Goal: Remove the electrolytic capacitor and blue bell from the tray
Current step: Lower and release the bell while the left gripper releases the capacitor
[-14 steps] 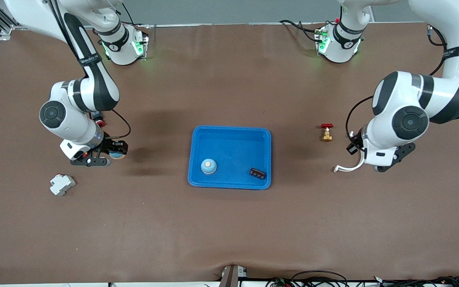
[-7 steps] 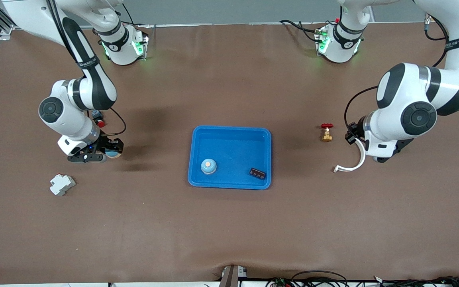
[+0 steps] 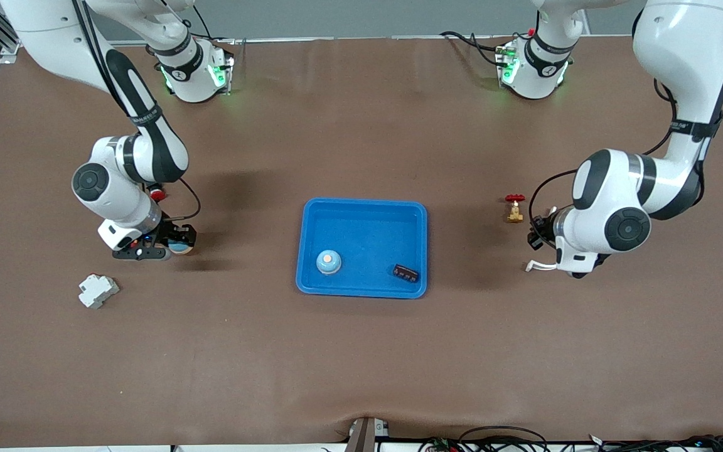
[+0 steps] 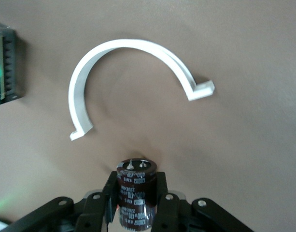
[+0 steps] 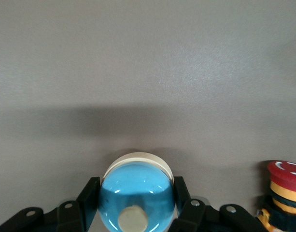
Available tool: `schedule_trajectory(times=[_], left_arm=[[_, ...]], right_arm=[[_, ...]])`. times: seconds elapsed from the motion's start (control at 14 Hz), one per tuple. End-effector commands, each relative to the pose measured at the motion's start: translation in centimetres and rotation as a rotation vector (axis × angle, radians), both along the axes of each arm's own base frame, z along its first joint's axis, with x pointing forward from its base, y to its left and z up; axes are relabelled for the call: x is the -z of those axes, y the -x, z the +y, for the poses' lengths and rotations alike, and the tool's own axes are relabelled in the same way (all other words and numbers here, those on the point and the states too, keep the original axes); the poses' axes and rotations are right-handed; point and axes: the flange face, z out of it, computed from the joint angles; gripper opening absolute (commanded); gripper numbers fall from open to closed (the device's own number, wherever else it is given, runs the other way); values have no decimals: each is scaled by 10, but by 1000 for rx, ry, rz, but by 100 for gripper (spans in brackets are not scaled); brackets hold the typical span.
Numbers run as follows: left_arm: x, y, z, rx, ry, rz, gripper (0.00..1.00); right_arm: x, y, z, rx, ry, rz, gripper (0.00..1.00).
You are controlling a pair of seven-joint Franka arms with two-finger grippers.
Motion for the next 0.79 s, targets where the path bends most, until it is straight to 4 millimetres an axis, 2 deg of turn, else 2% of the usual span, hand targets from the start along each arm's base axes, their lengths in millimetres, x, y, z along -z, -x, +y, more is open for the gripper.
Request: schedule_trajectory(times=[0.0, 0.14, 0.36, 0.5, 0.57, 0.64, 0.71], left_arm=[[22, 3, 23, -1, -24, -24, 0], [39, 7, 33, -16, -22, -6, 0], [60, 20, 32, 5, -28, -7, 0], [70, 21, 34, 26, -41, -5, 0], [75, 19, 41, 28, -46, -14, 4], [77, 16, 46, 20, -42, -32, 24], [77, 14, 48, 16, -40, -41, 43]], right_arm=[[9, -1, -3, 0, -8, 5, 0], [12, -2, -3, 7, -11, 10, 0], [18, -3, -3, 10, -11, 18, 0], [22, -3, -3, 10, -11, 13, 0], [25, -4, -3, 10, -11, 6, 0], [26, -4, -1, 9, -11, 4, 0], [25, -5, -1, 12, -11, 1, 25]])
